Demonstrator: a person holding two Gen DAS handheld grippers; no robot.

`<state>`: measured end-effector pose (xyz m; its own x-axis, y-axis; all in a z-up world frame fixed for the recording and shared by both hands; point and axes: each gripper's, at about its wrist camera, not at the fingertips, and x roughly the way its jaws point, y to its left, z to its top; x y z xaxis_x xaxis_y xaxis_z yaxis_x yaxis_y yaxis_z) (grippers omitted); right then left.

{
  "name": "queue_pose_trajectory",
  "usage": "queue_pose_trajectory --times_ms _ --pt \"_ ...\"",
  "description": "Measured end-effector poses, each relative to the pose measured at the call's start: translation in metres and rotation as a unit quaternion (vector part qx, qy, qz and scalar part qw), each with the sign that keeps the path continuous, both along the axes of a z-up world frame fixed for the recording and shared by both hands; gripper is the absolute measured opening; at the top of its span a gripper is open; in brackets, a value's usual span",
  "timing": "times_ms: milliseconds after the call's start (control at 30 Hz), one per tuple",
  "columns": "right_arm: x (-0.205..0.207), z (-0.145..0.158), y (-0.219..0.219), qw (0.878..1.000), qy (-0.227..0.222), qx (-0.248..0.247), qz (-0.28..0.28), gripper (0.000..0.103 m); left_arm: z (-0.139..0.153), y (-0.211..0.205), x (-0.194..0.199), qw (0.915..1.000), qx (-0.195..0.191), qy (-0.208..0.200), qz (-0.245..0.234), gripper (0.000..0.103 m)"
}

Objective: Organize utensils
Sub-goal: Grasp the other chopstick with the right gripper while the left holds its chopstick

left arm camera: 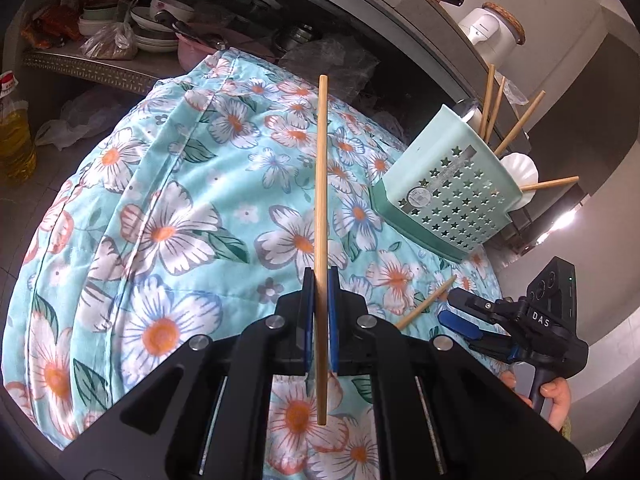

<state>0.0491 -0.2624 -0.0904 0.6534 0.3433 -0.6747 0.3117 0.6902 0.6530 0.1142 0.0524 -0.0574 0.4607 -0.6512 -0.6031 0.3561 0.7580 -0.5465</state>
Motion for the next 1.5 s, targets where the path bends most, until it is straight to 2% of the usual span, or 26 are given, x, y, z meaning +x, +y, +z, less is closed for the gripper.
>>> queue_pose_trajectory --times_ms 100,300,400,667,767,867,933,1100,1133,1367,1500 --pt "0.016 -0.001 0.013 1.000 0.000 -0.001 -0.019 0.069 -0.003 0.001 0.001 1.0000 -0.002 0.002 0.001 0.005" --pt "0.025 0.000 0.030 0.996 0.005 -0.023 -0.091 0.069 -0.010 0.005 0.003 0.9999 -0.012 0.009 0.001 0.005" --pt "0.031 0.003 0.045 0.992 0.016 -0.058 -0.111 0.069 -0.015 0.006 0.004 0.9998 -0.018 0.012 -0.001 0.005" --pt "0.052 0.009 0.081 0.982 0.044 -0.148 -0.110 0.068 -0.019 0.012 0.004 0.9995 -0.030 0.009 -0.003 0.005" --pt "0.054 0.009 0.096 0.976 0.049 -0.185 -0.103 0.061 -0.020 0.016 0.005 0.9993 -0.037 0.009 -0.002 0.005" --pt "0.052 0.009 0.104 0.972 0.052 -0.204 -0.102 0.048 -0.019 0.020 0.005 0.9990 -0.043 0.007 -0.001 0.005" --pt "0.048 0.007 0.103 0.973 0.053 -0.201 -0.104 0.036 -0.019 0.022 0.005 0.9989 -0.047 0.006 -0.001 0.005" --pt "0.042 0.005 0.084 0.979 0.049 -0.167 -0.103 0.024 -0.018 0.023 0.002 0.9987 -0.051 0.003 -0.009 0.005" --pt "0.036 0.003 0.065 0.981 0.047 -0.158 -0.102 0.022 -0.017 0.022 0.001 0.9987 -0.051 0.002 -0.011 0.005" --pt "0.023 0.004 0.045 0.991 0.039 -0.116 -0.056 0.019 -0.010 0.018 -0.002 0.9985 -0.050 -0.003 -0.020 0.005" --pt "0.008 0.009 0.033 0.994 0.034 -0.105 -0.023 0.019 -0.007 0.009 -0.007 0.9980 -0.046 0.003 -0.043 0.005"
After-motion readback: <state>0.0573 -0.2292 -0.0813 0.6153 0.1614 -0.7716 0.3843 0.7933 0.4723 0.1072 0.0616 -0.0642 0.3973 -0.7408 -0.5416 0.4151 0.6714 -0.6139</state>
